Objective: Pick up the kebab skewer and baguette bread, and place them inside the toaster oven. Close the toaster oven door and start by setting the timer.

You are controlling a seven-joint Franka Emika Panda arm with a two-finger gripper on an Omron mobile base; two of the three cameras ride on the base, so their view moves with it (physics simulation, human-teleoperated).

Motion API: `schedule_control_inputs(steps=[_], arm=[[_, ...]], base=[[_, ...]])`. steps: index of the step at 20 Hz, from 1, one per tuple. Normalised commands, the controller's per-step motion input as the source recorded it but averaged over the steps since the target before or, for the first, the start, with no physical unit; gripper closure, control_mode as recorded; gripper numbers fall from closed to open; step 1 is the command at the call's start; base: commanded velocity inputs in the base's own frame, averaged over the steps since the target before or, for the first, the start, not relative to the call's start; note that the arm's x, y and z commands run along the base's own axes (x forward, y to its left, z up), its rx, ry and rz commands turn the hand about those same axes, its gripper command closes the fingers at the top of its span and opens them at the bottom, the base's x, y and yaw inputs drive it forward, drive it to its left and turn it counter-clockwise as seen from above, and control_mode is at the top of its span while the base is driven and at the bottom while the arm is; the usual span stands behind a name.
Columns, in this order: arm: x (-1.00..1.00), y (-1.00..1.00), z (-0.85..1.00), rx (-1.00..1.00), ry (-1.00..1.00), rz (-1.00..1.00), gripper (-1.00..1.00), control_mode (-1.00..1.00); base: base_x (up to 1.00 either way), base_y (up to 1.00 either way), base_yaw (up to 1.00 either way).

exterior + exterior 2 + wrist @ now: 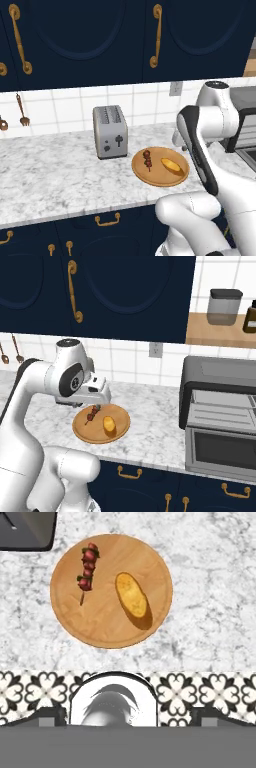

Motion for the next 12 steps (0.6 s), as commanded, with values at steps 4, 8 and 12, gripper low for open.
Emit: schedule_control_inputs(steps=[4,8,12], arm=[[-0.12,0.0,-0.35,-0.09,0.01,0.0,-1.0,-1.0],[0.0,-0.06,-0.23,-0.04,0.0,0.0,-1.0,-1.0],[0.0,-0.41,-0.01,0.09,0.0,0.0,-1.0,-1.0]], base=[[0.0,0.0,0.0],[0.0,0.0,0.0],[0.0,0.0,0.0]])
